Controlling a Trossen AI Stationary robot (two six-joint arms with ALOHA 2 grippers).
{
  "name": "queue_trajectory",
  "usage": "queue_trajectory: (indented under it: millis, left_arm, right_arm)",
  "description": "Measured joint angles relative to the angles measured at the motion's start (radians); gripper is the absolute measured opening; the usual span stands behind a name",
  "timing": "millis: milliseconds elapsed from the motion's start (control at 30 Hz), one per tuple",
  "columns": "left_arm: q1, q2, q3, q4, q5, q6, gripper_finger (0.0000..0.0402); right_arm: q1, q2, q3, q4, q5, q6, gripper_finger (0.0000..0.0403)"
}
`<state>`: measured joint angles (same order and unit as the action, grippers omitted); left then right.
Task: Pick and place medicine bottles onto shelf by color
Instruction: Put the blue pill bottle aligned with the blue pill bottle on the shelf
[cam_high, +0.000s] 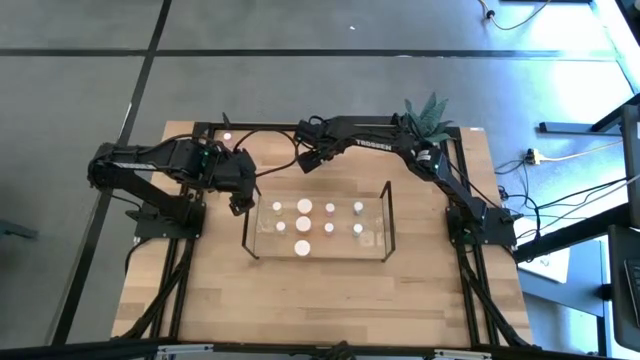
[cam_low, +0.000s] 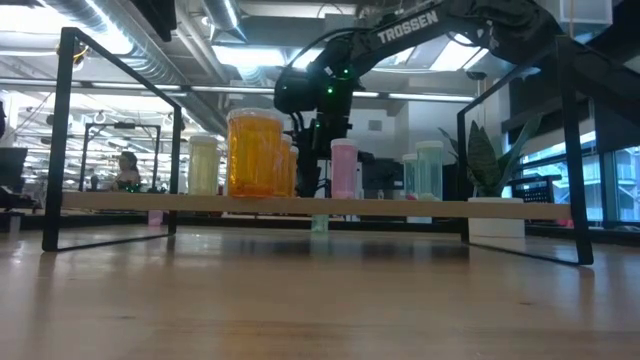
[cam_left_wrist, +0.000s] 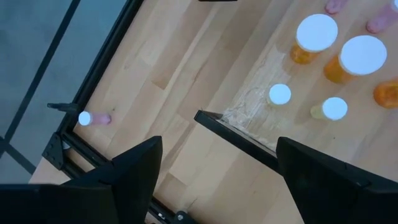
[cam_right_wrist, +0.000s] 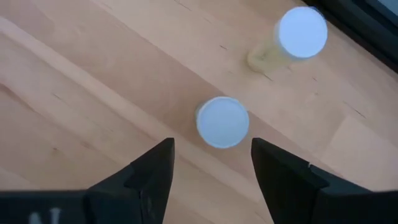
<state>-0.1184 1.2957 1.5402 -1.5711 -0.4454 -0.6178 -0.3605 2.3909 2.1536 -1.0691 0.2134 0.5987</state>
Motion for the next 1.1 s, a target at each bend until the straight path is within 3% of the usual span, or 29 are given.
queue_trajectory:
  millis: [1100]
  left_arm:
    - [0.000,0.000,0.000,0.000,0.001,0.000,0.0309]
  right_arm:
    - [-0.019,0.035,-0.002,0.074,-0.010,0.047,0.0216]
